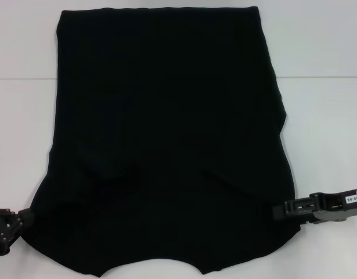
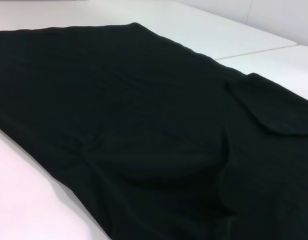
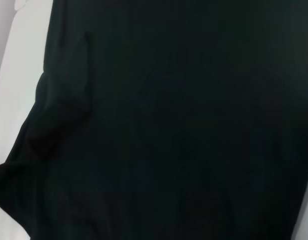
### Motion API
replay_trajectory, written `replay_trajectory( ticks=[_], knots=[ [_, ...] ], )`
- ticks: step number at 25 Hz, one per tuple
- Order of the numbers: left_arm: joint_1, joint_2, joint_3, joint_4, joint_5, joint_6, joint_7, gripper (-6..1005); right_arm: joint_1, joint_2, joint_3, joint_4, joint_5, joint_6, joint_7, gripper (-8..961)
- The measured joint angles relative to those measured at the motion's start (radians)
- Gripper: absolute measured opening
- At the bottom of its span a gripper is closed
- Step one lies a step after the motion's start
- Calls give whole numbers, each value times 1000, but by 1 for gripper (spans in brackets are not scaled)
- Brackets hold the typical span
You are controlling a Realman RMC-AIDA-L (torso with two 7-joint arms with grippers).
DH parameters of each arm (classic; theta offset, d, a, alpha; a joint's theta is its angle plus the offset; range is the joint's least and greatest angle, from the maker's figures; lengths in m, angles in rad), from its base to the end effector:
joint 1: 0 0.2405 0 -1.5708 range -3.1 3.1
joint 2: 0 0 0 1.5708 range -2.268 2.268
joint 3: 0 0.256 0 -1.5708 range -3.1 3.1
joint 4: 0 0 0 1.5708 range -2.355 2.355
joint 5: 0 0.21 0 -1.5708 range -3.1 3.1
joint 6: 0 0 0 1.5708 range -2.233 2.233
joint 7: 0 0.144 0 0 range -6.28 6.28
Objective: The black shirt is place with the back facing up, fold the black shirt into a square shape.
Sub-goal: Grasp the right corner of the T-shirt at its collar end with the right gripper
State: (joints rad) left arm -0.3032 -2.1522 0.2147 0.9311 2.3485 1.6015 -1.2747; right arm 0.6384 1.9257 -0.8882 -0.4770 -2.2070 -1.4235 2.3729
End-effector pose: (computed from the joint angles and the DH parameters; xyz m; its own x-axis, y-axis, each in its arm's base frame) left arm -0.3722 0.2448 0.0552 0.7679 0.4797 0.4245 0.6385 -0.6269 -0.4465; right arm 0.2999 0.3424 0.0016 0.1854 -0.9694 -0.1608 -0.9818 -0.1894 0.0096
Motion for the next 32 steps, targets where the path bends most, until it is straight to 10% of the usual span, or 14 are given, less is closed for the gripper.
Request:
replay_trajectory(
  ticks=[8,18,32],
  knots=[
    [-4,1,-1,0,0,-3,-1,10,-3,0,0,-2,-5,2,9,812],
    [-8,2,-2,2,-11,0,-4,10,-2,6,0,-11,-40,18,15,359],
    [0,2,-9,12,-13,36,-78,11,-45,-2,66,-9,-32,-16,-83,57]
  ],
)
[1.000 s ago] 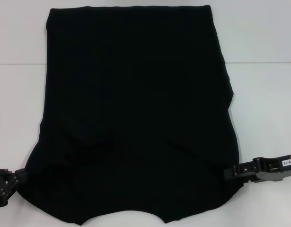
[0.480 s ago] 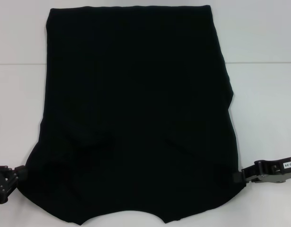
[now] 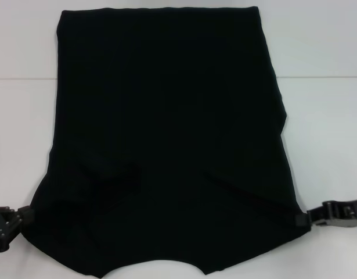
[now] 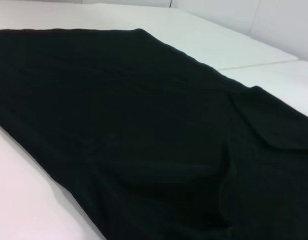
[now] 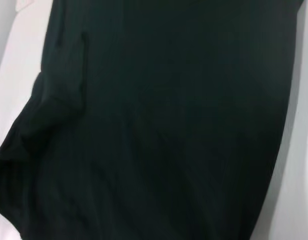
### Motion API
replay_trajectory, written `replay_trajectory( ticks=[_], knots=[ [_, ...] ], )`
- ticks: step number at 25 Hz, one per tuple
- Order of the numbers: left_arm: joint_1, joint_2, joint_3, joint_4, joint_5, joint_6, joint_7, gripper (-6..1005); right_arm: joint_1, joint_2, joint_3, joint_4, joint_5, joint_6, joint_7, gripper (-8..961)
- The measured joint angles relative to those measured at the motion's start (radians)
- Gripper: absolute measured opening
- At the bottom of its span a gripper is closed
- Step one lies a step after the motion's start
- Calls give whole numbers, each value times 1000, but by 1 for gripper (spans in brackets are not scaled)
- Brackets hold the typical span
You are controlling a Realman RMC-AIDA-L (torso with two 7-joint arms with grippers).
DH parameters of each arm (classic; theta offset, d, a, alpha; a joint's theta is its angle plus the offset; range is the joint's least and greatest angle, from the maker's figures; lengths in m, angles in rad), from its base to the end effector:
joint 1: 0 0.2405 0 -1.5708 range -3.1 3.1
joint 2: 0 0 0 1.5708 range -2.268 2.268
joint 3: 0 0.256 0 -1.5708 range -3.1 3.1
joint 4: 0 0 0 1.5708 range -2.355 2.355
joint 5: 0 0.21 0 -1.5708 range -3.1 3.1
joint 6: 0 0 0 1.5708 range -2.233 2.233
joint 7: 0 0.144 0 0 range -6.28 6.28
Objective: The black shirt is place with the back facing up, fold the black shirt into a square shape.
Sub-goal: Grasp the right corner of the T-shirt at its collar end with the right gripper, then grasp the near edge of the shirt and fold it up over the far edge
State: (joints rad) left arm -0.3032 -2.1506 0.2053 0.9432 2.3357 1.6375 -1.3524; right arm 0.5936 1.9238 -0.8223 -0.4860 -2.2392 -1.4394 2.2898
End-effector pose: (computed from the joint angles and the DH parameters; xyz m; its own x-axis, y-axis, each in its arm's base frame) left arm -0.3681 0.2437 0.0590 0.7182 0.5103 0.4730 0.6913 -0.6007 -0.4016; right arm 0.3163 0.3308 0.0090 0.2082 -0.9597 -0.1887 -0.9772 -0.2125 0.0027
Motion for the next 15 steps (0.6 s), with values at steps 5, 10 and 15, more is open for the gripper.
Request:
replay_trajectory(
  ticks=[5,10,15],
  knots=[
    [9,0,-64,5,-3,112,-26,10,-52,-14,76,-2,0,-66,-85,58],
    [19,1,-144,-4,-3,202,-32,10,-112,-42,120,-4,-3,-130,-163,58],
    [47,1,-183,-41,-3,234,-33,11,-180,-71,166,-5,-5,-170,-232,58]
  ],
)
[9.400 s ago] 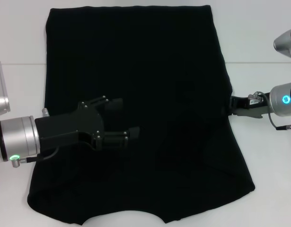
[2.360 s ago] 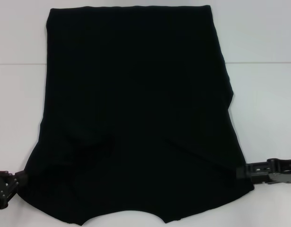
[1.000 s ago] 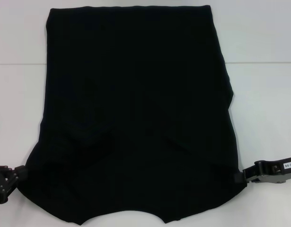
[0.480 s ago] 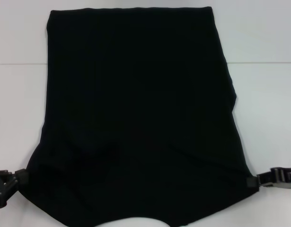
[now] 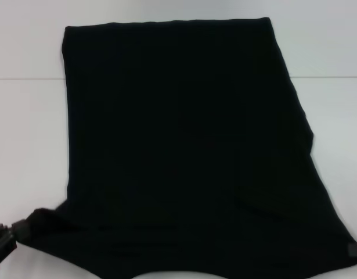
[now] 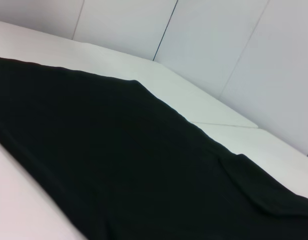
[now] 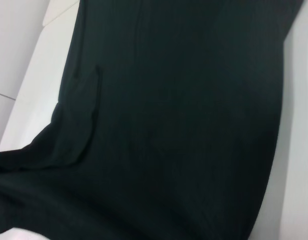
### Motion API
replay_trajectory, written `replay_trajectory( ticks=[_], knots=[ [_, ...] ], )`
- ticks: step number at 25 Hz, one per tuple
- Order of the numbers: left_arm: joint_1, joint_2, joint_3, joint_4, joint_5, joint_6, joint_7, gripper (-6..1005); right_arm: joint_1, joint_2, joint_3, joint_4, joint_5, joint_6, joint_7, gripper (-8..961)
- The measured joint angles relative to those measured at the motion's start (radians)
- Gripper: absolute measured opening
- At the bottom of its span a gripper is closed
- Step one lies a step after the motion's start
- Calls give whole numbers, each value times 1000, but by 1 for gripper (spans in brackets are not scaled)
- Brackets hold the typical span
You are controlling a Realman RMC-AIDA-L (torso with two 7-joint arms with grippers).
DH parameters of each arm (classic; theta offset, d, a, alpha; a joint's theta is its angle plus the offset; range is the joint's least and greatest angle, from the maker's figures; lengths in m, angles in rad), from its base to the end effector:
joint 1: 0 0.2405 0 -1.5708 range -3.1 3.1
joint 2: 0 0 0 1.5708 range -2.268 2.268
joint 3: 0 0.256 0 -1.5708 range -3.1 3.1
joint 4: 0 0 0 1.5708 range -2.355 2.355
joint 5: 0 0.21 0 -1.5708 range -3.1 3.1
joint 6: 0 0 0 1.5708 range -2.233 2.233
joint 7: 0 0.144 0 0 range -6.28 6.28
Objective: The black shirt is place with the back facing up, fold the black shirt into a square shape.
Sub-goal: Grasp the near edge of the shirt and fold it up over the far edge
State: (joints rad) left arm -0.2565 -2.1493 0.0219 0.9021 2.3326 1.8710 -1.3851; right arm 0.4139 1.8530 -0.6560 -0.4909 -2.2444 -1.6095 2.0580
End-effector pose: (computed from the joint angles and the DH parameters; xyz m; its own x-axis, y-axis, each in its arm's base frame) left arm -0.3633 0.1998 0.0619 0.5634 0.5199 0.6421 0.7881 -0.5715 -0.2287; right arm 0.3668 0.2699 0.0544 0.2224 -0.9377 -0.2669 -0.9679 -0.2453 0.0554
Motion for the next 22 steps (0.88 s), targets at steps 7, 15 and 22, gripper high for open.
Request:
replay_trajectory(
  ticks=[7,15,22],
  knots=[
    [31,-8,5,-46,12,30,6,9,-57,-16,17,0,-3,-50,-69,57],
    [35,-3,18,-43,83,137,3,10,-80,-11,31,0,-28,-110,-124,58],
    [36,1,10,-38,100,147,-11,11,-99,-5,56,0,-28,-148,-150,58]
  ],
)
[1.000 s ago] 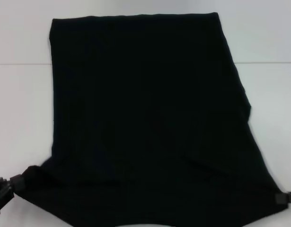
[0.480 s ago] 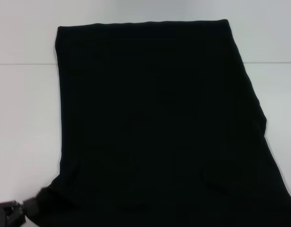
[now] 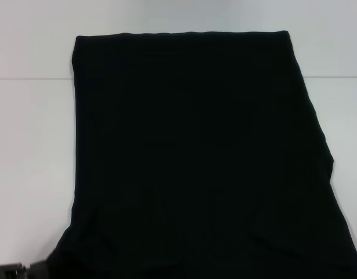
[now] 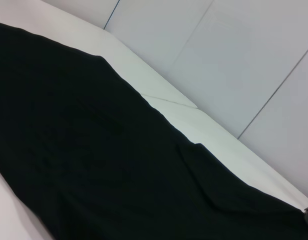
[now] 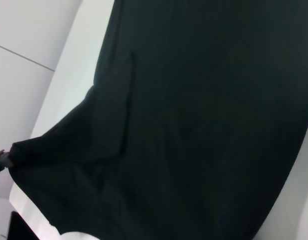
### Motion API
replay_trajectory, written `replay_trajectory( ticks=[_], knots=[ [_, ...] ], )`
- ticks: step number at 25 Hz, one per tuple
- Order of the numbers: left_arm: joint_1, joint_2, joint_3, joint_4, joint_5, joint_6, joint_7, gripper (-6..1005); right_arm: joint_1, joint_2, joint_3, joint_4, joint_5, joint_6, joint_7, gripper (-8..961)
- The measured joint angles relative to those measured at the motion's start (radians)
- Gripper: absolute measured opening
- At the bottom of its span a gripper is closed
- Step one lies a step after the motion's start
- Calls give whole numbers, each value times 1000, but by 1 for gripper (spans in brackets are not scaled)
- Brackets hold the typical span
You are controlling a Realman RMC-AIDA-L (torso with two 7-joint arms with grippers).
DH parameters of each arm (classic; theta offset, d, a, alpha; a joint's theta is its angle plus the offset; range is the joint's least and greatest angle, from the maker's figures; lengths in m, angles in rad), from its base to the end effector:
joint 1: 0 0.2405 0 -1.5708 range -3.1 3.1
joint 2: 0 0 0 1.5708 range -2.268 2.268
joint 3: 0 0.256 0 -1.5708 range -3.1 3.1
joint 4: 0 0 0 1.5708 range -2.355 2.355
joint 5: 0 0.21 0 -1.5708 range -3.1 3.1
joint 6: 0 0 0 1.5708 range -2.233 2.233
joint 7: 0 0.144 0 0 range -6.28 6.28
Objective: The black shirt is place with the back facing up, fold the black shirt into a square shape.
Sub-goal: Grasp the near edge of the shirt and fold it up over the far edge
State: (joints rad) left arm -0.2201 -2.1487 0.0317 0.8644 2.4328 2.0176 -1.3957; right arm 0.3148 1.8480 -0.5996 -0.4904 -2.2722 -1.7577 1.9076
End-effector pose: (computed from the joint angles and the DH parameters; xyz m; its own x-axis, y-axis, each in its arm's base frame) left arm -0.3546 0.1675 0.0456 0.5062 0.6130 0.6066 0.7890 -0.6131 -0.0388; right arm 0.3780 0.2204 0.0603 0.2653 -0.9306 -0.2521 -0.9422 -0.3058 0.1373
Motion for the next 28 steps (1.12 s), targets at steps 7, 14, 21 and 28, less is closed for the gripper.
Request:
replay_trajectory(
  ticks=[7,14,21,28],
  knots=[
    [-128,40,-63,-39,-33,-81,-78,9,83,1,35,9,1,55,7,57],
    [-337,99,-36,-159,-30,-273,-161,8,217,15,70,12,5,184,41,57],
    [-496,146,-10,-306,-35,-616,-206,10,362,26,99,14,9,390,104,58],
    [-612,150,-2,-371,-35,-886,-205,10,510,41,60,91,5,690,141,58]
  ],
)
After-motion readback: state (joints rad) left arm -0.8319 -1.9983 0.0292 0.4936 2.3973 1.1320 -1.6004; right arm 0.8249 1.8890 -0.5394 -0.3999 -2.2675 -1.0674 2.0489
